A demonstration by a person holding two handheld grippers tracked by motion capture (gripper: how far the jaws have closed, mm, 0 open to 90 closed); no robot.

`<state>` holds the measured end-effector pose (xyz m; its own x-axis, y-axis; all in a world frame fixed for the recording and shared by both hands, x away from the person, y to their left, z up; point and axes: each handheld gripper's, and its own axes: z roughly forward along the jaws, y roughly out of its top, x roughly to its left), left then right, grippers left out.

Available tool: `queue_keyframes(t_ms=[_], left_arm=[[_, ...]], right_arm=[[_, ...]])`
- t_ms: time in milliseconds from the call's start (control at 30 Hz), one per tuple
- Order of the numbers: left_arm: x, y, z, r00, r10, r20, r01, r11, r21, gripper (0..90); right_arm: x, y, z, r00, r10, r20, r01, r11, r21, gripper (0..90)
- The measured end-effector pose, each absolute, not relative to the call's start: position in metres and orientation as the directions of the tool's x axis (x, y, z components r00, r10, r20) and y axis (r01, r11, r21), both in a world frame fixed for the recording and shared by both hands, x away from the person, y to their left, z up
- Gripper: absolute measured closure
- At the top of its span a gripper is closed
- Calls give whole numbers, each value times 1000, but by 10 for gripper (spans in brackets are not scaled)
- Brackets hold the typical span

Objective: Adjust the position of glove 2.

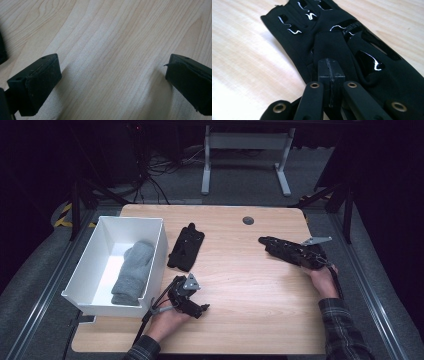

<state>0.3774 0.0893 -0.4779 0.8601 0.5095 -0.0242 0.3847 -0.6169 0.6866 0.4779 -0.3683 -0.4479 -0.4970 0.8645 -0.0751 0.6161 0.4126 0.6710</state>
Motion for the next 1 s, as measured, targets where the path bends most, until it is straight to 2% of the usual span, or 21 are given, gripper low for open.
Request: queue_keyframes(t_ms=[567, 1000], left_arm=[[377, 89, -478, 862, 507, -22, 381, -618, 687, 1], [377, 89, -478, 862, 507, -21, 381, -618, 687, 1]], right_arm=[[416, -347, -448, -604, 794, -72, 577, 498, 648, 900], [374, -314, -448, -691, 721, -48, 539, 559, 630, 900]])
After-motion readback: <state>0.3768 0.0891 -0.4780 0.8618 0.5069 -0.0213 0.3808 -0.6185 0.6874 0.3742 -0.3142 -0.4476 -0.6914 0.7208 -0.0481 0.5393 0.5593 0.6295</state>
